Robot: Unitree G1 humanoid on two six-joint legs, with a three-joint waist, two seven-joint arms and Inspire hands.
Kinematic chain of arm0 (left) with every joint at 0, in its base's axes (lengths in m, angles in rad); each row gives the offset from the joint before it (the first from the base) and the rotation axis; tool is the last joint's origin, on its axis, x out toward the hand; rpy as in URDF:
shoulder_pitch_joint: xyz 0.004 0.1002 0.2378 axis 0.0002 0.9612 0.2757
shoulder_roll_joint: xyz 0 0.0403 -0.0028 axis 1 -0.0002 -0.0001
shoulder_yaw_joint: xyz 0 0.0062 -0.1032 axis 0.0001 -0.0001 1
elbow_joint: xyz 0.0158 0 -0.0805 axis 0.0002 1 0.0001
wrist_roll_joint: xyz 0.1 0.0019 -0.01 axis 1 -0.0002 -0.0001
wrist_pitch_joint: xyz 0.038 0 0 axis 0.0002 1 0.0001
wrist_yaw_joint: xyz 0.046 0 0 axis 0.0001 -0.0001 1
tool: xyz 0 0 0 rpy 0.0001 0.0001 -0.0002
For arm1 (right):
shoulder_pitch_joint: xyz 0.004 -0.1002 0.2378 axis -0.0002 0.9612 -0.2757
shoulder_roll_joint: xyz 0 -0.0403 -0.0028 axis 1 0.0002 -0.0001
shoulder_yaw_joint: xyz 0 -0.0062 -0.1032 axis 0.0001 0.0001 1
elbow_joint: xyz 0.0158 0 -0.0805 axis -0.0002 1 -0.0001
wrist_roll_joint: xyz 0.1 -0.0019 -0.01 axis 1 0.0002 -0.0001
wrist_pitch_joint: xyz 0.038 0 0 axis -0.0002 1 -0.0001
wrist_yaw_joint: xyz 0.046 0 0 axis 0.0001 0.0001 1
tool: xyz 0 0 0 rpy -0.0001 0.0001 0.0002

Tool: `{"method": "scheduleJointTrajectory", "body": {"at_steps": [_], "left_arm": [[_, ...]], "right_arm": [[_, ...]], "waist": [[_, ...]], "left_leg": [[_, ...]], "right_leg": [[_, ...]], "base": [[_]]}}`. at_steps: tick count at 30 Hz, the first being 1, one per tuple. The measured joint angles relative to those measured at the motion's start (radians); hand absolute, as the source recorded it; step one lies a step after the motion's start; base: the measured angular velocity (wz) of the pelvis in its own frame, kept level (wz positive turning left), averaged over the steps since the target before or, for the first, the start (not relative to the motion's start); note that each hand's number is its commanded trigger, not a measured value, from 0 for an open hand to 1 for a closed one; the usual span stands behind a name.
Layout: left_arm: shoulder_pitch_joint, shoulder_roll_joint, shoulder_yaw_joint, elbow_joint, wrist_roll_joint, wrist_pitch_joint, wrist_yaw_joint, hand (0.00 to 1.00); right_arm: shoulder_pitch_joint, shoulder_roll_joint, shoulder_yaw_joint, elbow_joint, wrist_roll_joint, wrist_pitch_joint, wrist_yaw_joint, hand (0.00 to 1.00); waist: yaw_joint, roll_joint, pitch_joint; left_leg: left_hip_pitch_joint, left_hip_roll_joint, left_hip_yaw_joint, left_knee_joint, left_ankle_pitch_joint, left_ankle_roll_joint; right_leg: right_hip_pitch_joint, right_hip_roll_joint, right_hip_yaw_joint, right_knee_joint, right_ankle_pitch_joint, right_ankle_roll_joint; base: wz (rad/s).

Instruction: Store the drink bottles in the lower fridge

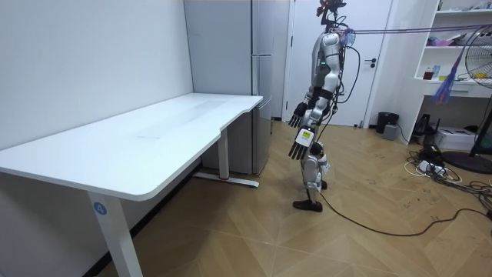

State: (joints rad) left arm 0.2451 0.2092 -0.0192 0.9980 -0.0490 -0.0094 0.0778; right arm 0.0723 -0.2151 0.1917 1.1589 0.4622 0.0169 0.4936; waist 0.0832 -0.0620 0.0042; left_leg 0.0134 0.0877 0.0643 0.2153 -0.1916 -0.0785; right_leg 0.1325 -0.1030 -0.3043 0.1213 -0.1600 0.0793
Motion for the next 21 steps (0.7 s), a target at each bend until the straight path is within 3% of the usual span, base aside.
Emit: {"method": "scheduleJointTrajectory", "body": {"at_steps": [7,21], "left_arm": [[0.015,-0.022,0.058,0.006,0.018,0.005,-0.001,0.0],[0.027,-0.024,0.085,0.021,0.023,0.027,-0.032,0.0]], "right_arm": [[0.009,0.007,-0.035,0.09,-0.023,0.007,-0.054,0.0],[0.028,0.026,-0.099,0.127,-0.04,0.007,-0.113,0.0]], "waist": [[-0.002,0.003,0.0011],[-0.025,0.008,0.0002]], "left_leg": [[0.007,-0.003,-0.005,-0.004,0.0,0.0],[0.01,-0.013,-0.038,-0.009,0.0,0.0]], "right_leg": [[0.012,0.0,-0.002,-0.007,-0.001,0.001],[0.025,-0.001,-0.002,-0.006,-0.022,0.002]], "base": [[0.02],[0.07]]}}
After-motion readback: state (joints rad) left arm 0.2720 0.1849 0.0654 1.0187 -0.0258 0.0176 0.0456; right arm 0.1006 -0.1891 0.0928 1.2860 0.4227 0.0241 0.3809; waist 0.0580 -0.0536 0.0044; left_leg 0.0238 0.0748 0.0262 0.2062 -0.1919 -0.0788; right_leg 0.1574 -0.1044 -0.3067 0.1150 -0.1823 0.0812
